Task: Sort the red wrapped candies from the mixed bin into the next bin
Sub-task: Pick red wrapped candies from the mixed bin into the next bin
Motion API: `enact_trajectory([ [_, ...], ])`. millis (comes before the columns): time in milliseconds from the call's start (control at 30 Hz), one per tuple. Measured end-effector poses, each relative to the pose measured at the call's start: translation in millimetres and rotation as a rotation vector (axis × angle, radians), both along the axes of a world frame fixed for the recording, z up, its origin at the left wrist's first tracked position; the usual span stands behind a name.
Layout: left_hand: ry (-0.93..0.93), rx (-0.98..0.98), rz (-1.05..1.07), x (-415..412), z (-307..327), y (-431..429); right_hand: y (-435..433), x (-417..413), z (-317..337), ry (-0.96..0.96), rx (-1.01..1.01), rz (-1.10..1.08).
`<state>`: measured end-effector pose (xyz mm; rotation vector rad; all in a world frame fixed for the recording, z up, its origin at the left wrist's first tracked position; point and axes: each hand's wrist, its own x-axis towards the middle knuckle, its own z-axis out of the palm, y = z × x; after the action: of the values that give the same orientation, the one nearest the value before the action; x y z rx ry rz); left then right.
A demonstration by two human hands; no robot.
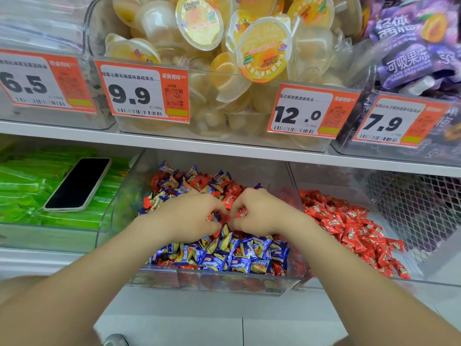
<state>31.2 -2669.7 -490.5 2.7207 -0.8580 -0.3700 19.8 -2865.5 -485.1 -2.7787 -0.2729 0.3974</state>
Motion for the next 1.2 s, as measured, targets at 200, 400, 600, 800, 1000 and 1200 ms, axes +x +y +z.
enact_trajectory([
  [200, -0.096, 0.202, -0.082, -2, -4, -7, -6, -15, 24, -0.071, 0.139, -0.236],
  [400, -0.171, 0.115, -0.066, 1, -9, -10, -13, -49, 38, -0.129, 0.386, -0.292],
  [600, -0.148, -0.425, 0.06, -23, 11, -19, -44, -69, 50, 0.038, 0.893, -0.38],
  [800, 0.155, -0.64, 0.078, -69, 36, -79, -114, -79, 39, -0.119, 0.706, -0.635],
  [1000, -0.239, -0.438, -0.075, -62, 48, -161, -163, -90, 34, -0.167, 0.774, -0.731],
  [1200, -0.091, -0.176, -0.336, -34, 44, -197, -175, -107, 32, -0.37, 0.448, -0.733],
])
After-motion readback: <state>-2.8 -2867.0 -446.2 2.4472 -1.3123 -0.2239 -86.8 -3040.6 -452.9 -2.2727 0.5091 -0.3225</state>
